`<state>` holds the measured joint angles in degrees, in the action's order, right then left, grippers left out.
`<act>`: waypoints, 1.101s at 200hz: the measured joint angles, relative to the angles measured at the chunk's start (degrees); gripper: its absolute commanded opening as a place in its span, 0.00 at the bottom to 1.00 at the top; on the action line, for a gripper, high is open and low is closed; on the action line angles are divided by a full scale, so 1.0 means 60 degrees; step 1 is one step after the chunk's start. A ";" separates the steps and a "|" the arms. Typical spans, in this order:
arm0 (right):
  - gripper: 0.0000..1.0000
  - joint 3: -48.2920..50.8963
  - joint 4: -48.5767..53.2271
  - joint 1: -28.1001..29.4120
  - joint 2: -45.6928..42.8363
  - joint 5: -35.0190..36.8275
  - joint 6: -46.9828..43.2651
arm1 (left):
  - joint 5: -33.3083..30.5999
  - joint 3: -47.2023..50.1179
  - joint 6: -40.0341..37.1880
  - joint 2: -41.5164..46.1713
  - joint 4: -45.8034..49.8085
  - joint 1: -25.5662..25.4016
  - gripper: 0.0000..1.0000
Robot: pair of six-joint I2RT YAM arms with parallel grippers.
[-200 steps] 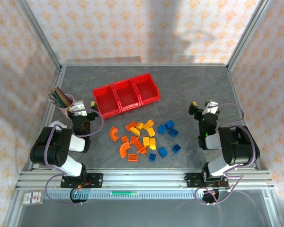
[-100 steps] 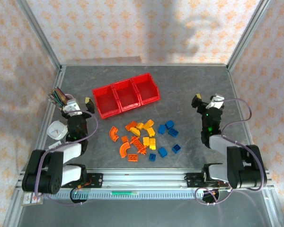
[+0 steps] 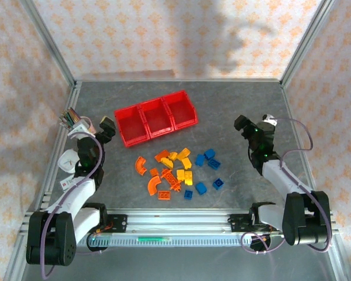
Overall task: Sort the legos into containers by color
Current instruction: Pick up the lego from the center of the table.
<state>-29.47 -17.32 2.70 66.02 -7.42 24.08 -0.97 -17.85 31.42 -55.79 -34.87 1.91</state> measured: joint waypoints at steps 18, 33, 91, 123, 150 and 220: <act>1.00 0.0000 0.0382 0.0091 -0.0036 -0.0146 0.0102 | 0.0244 -0.0018 0.0437 0.0353 0.0885 -0.0004 0.99; 1.00 -0.0029 0.0710 0.0350 -0.0084 -0.0204 0.0102 | 0.0474 -0.0033 0.0707 0.0681 0.1643 -0.0007 0.99; 1.00 -0.0375 0.1803 0.2120 -0.0106 -0.0302 0.0102 | 0.0914 -0.0444 0.1122 0.1490 0.4714 -0.1286 0.99; 1.00 -0.0375 0.2244 0.3417 -0.0106 -0.0302 0.0149 | 0.0845 -0.1151 0.1122 0.1166 0.6218 -0.2444 0.99; 1.00 -0.0375 0.2419 0.4615 -0.0102 -0.0219 0.0288 | 0.0477 -0.1585 0.1188 0.0503 0.7195 -0.3643 0.99; 1.00 -0.0579 0.2754 0.7282 0.0703 0.0492 0.0827 | -0.0616 -0.2805 0.1279 -0.2135 0.8819 -0.5413 0.87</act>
<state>-32.95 -0.80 46.39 70.24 -4.47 29.04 -4.67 -34.68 39.09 -68.60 18.04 -30.57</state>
